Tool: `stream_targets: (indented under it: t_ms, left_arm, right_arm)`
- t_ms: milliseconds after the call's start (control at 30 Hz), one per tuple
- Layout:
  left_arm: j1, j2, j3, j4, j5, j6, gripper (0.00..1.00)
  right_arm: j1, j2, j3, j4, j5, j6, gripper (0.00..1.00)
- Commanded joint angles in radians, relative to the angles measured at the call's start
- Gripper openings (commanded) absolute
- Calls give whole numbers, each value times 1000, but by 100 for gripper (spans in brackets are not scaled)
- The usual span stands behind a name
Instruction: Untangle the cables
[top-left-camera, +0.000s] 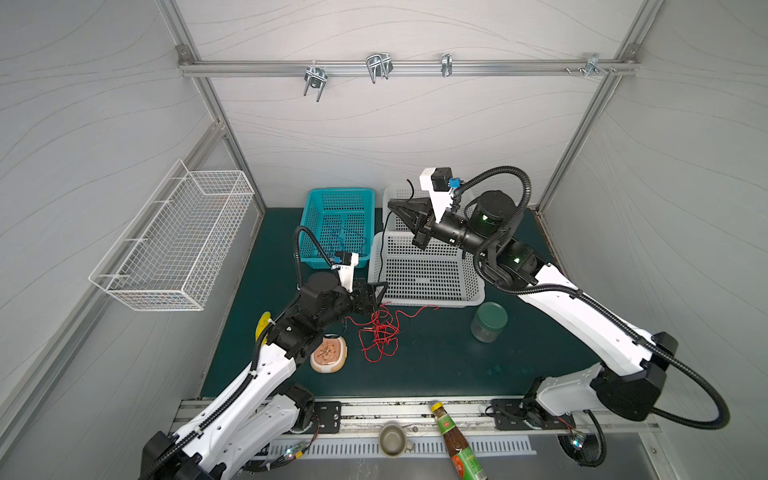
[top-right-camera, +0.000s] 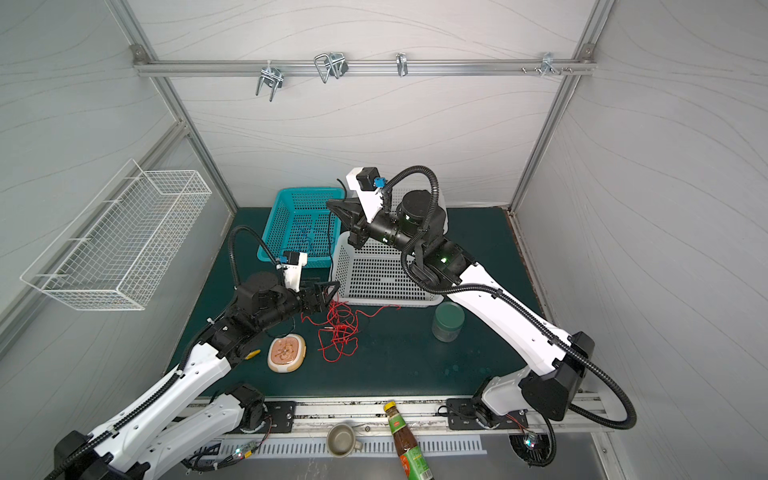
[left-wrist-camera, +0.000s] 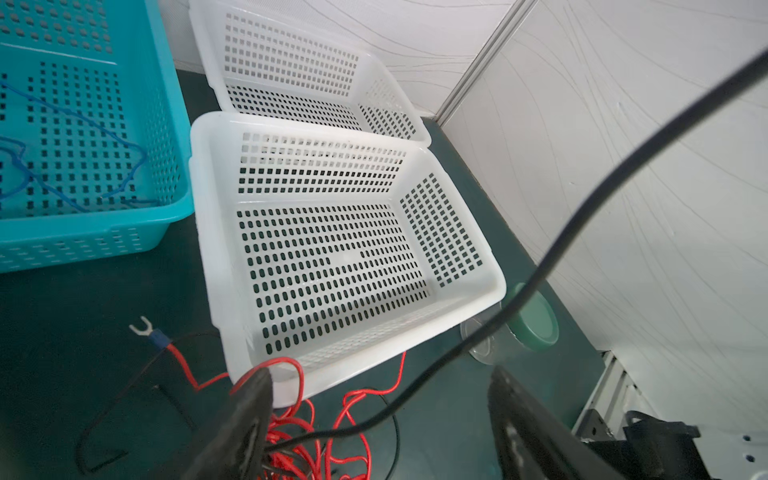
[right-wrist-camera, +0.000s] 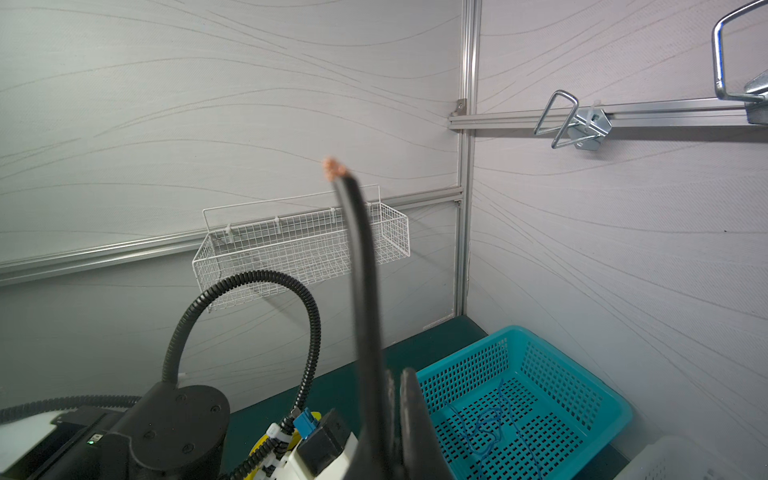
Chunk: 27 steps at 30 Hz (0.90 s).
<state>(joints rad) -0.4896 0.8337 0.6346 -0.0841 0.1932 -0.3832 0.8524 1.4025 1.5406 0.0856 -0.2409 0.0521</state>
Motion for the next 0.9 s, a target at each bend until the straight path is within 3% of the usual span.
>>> stream_targets:
  t_ms: [0, 200, 333, 400, 567, 633, 867]
  left_arm:
    - [-6, 0, -23, 94, -55, 72, 80]
    - [-6, 75, -6, 105, -87, 90, 71]
    - [-10, 133, 13, 129, -90, 92, 60]
    - [-10, 154, 22, 140, -93, 86, 52]
    - [-10, 190, 73, 103, -125, 71, 11]
    - [-10, 192, 98, 76, -137, 67, 0]
    - [-10, 141, 190, -38, -193, 50, 0]
  right_arm:
    - [-17, -36, 28, 7, 8, -23, 0]
    - [-35, -54, 17, 14, -4, -23, 0]
    - [-48, -65, 5, 10, -9, -22, 0]
    - [-54, -71, -7, 14, -9, -17, 0]
    - [-70, -89, -46, 22, 3, -15, 0]
    - [-74, -95, -62, 19, 11, -17, 0]
    - [-77, -92, -151, -4, 41, -24, 0]
